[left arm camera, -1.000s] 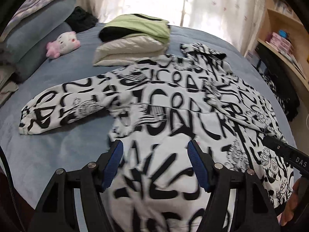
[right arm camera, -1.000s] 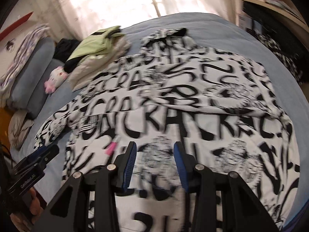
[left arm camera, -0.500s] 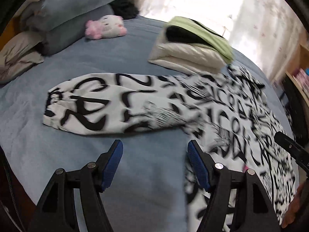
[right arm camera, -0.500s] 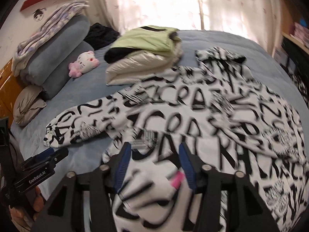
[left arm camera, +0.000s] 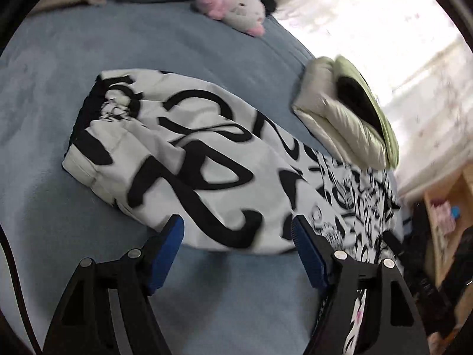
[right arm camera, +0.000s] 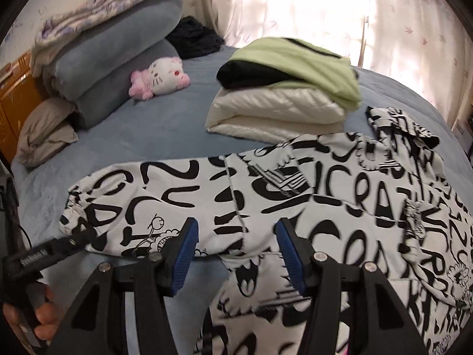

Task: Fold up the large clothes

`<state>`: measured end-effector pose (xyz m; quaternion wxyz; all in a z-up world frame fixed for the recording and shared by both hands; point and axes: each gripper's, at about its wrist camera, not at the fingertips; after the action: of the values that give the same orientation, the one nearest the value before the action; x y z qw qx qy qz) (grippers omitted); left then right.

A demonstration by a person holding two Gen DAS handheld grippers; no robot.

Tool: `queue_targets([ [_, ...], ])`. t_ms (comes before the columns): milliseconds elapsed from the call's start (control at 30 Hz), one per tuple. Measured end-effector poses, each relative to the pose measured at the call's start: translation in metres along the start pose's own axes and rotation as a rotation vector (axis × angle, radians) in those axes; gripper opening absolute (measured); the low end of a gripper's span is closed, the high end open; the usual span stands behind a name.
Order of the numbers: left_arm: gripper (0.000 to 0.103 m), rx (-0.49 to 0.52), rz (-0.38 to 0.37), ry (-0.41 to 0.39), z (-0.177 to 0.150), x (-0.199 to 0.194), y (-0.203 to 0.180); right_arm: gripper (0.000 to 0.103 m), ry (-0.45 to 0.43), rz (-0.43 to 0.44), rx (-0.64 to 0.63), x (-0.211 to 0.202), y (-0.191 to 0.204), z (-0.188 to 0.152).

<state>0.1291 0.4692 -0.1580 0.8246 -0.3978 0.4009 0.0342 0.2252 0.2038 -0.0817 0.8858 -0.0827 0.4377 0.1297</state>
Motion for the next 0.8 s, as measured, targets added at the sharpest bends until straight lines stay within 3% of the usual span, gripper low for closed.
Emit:
queue_targets([
  [133,0.073,-0.075,-0.037,-0.029,0.013,0.009,0.025,0.055,0.038,0.012,-0.001,0.021,0.001,-0.005],
  [300,0.073,-0.141,-0.066,-0.009,0.017,0.017,0.034,0.055,0.068,0.028,0.032,0.033,-0.007,-0.014],
  [533,0.073,-0.208,-0.187,0.009,-0.005,0.003,0.038,0.055,0.076,0.053,0.092,0.03,-0.028,-0.02],
  [800,0.076,-0.26,-0.169,0.026,-0.014,0.009,0.035,0.055,0.083,0.086,0.117,0.025,-0.036,-0.024],
])
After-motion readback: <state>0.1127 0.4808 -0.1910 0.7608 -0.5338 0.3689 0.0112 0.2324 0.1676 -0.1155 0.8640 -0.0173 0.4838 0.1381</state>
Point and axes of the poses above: each gripper's, at about its wrist camera, not at the fingertips, and x roughly the way its jaws point, y to its left, z to its top, and after that the axes turned 5 degrees about -z, right-handed
